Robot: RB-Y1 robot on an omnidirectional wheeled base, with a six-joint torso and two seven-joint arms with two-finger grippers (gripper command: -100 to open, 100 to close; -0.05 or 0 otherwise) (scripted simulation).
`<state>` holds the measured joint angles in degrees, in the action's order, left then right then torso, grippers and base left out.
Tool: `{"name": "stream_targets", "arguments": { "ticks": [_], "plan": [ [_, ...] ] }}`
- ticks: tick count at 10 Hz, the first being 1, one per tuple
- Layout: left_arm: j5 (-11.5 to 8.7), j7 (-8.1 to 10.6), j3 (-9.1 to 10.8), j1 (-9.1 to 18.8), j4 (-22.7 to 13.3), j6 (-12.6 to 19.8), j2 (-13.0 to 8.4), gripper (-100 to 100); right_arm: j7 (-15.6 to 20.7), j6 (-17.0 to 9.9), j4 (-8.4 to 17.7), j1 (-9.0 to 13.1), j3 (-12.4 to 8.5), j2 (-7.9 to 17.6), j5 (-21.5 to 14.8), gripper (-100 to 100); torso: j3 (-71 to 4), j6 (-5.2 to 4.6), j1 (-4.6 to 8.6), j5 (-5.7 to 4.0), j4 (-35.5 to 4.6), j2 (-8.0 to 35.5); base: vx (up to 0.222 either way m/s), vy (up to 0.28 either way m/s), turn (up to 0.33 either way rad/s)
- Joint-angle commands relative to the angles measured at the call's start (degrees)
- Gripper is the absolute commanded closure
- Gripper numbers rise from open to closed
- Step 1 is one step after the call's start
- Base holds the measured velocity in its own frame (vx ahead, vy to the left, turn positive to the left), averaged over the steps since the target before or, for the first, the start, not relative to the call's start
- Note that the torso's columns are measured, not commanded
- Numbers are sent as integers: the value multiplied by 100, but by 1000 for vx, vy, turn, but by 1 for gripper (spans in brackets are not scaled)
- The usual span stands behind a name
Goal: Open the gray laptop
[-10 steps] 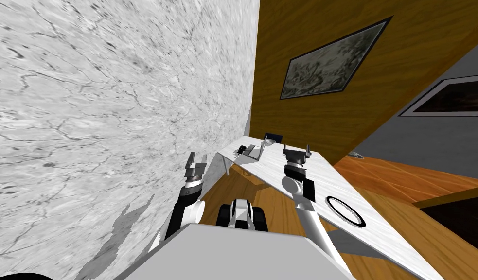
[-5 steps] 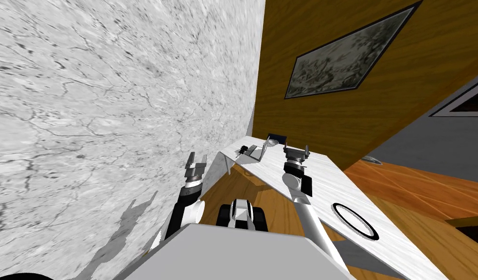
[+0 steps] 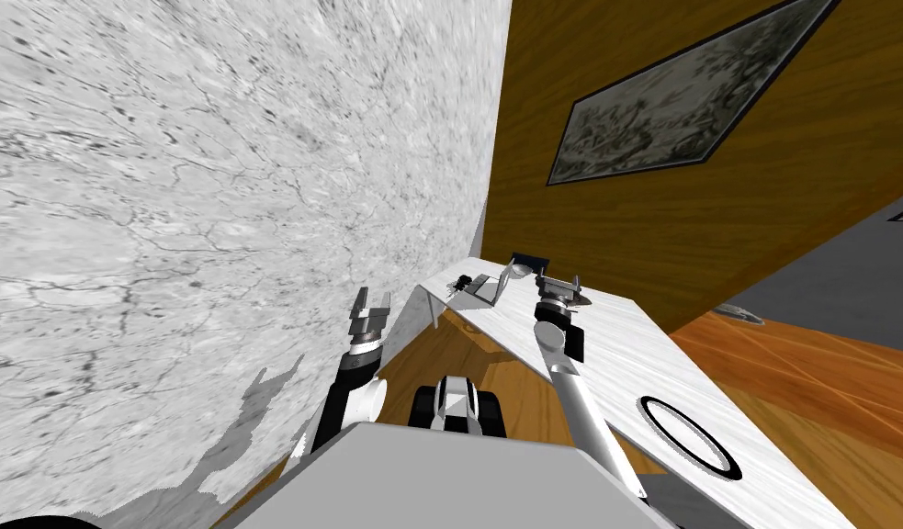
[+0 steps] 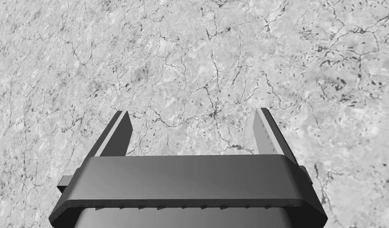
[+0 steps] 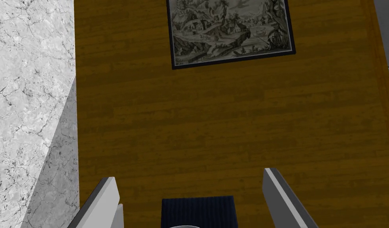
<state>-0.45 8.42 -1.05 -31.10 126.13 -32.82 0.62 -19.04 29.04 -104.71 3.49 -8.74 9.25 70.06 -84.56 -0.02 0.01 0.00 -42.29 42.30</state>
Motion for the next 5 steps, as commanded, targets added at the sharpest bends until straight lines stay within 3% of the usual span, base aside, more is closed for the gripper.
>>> {"name": "stream_targets", "arguments": {
  "ticks": [1, 2, 5],
  "plan": [
    [0, 0, 0, 1, 0, 0, 0, 0, -64, -5, 195, 207, -83, -17, 435, -100, 2, 4, 3, -1, -1, 3, -26, -37, 105],
    [0, 0, 0, 0, 0, 0, 0, 0, -64, -5, 195, 207, -83, -17, 513, -100, 1, -1, 1, -1, 0, 1, -7, -17, -6],
    [0, 0, 0, 0, 0, 0, 0, 0, -158, -3, 552, 575, -243, -39, 1044, -100, -1, 0, 0, 0, 1, -2, -25, -30, 141]
  ]
}}
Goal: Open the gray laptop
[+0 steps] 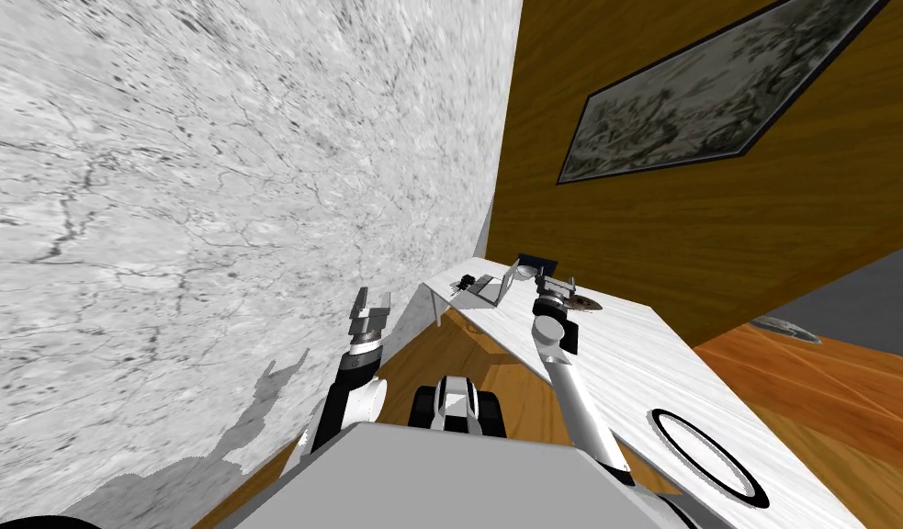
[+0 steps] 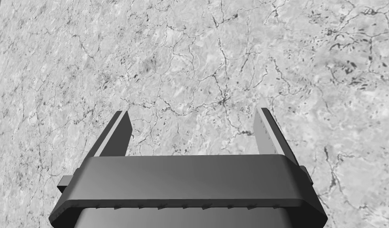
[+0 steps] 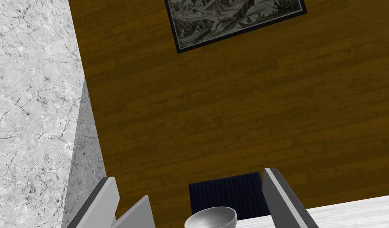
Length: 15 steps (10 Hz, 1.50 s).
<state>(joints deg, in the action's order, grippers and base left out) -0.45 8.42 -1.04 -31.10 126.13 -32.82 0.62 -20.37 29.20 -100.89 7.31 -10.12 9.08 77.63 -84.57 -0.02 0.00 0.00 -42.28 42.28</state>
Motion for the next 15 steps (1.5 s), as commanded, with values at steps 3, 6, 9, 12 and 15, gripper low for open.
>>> {"name": "stream_targets", "arguments": {
  "ticks": [3, 6, 9, 12, 15],
  "plan": [
    [0, 0, 0, 1, 0, 0, 0, 0, -59, -13, 350, 371, -185, -32, 823, -100, 1, 5, 0, 0, 0, 1, -31, -33, 128],
    [0, 0, 0, 0, 0, 0, 0, 0, -105, 10, 707, 712, -339, -52, 1326, -100, 0, 0, -2, 0, 0, 0, -40, -26, 134],
    [0, 0, 0, 0, 0, 0, 0, 0, -118, 25, 881, 873, -413, -63, 1749, -100, -1, 4, -1, 0, 0, -1, -37, -20, 98],
    [0, 0, 0, 0, 0, 0, 0, 0, -128, 61, 1214, 1176, -553, -87, 2232, -100, 0, 1, -1, 0, 0, 0, -41, -19, 112],
    [0, 0, 0, 0, 0, 0, 0, 0, -122, 103, 1519, 1445, -679, -118, 2688, -100, 1, 4, -1, 0, 0, 2, -54, -18, 143]
  ]
}}
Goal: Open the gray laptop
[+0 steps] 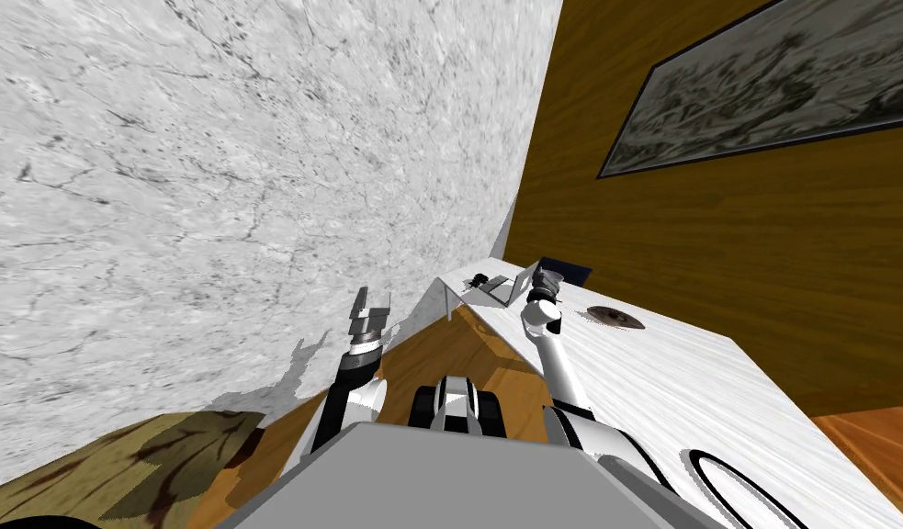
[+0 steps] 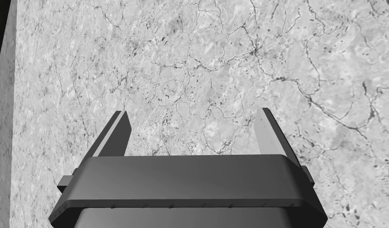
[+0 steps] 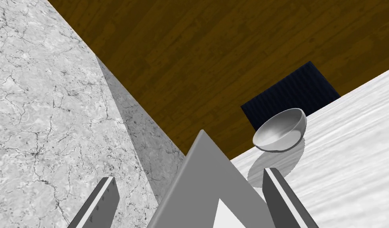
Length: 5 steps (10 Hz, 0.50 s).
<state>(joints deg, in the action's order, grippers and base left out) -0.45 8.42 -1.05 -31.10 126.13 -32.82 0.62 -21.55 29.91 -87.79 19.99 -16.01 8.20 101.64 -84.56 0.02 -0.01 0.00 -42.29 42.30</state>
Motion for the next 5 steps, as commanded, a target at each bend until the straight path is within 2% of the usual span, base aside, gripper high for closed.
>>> {"name": "stream_targets", "arguments": {
  "ticks": [1, 3, 4, 5],
  "plan": [
    [0, 0, 0, 0, 0, 0, 0, 0, -4, 31, 209, 177, -90, -31, 347, -100, 4, -1, 1, -1, -2, 7, -57, -18, 74],
    [0, 0, 0, 0, 0, 0, 0, 0, 12, 74, 478, 410, -198, -73, 701, -100, -2, 0, -2, 0, 1, -4, -57, -10, 133],
    [0, 0, 0, 0, 0, 0, 0, 0, 12, 74, 478, 410, -198, -73, 740, -100, -1, -1, -1, 0, 1, -2, -42, -7, 66],
    [0, 0, 0, -1, 0, 0, 0, 0, 22, 95, 596, 511, -246, -96, 909, -100, -3, -5, 1, 0, 1, -6, -41, 2, 83]
  ]
}}
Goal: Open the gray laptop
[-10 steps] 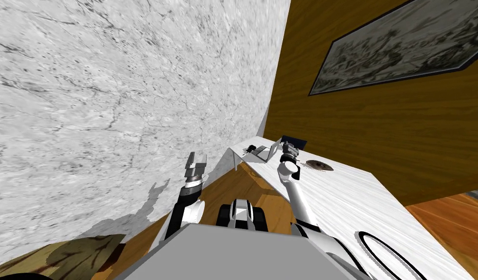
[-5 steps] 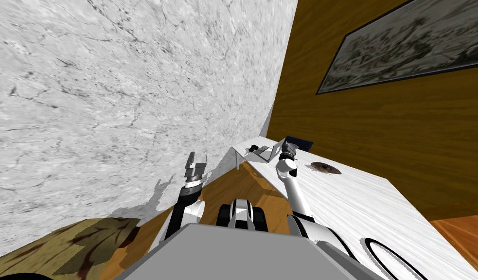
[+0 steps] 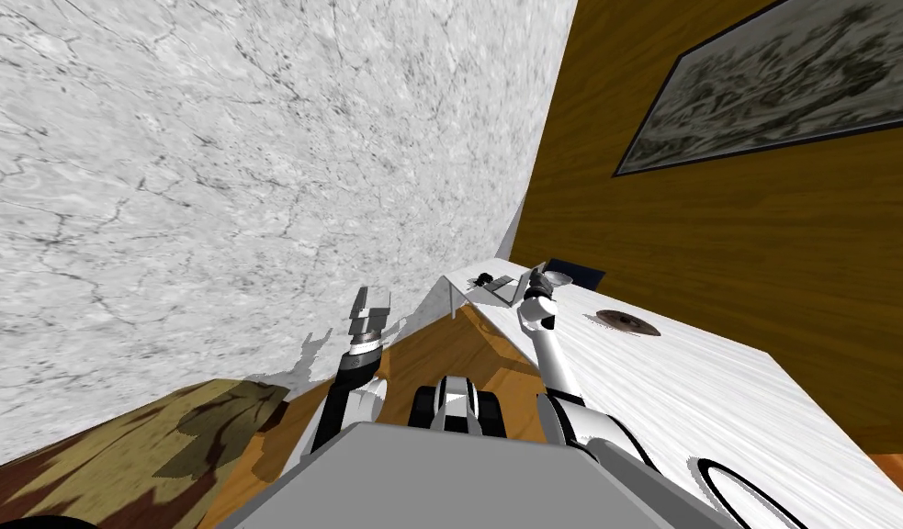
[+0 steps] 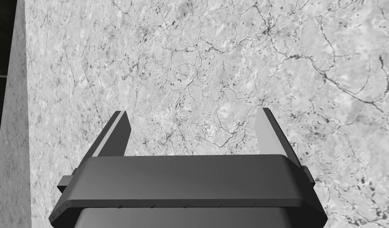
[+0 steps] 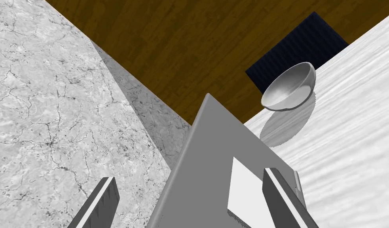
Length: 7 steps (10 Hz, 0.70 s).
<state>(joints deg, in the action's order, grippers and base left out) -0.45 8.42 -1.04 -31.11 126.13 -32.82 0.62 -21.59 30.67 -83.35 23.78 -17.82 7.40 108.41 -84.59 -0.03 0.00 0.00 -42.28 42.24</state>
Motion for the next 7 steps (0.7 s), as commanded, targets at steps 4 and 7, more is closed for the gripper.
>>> {"name": "stream_targets", "arguments": {
  "ticks": [4, 7],
  "plan": [
    [0, 0, 0, 0, 0, 0, 0, 0, 68, 89, 505, 432, -203, -99, 727, -100, 5, 1, 3, -1, -2, 9, -54, -3, 120],
    [0, 0, 0, -1, 0, 0, 0, 0, 96, 113, 539, 477, -215, -124, 806, -100, -2, 0, 0, 0, 1, -4, -29, 1, 47]
  ]
}}
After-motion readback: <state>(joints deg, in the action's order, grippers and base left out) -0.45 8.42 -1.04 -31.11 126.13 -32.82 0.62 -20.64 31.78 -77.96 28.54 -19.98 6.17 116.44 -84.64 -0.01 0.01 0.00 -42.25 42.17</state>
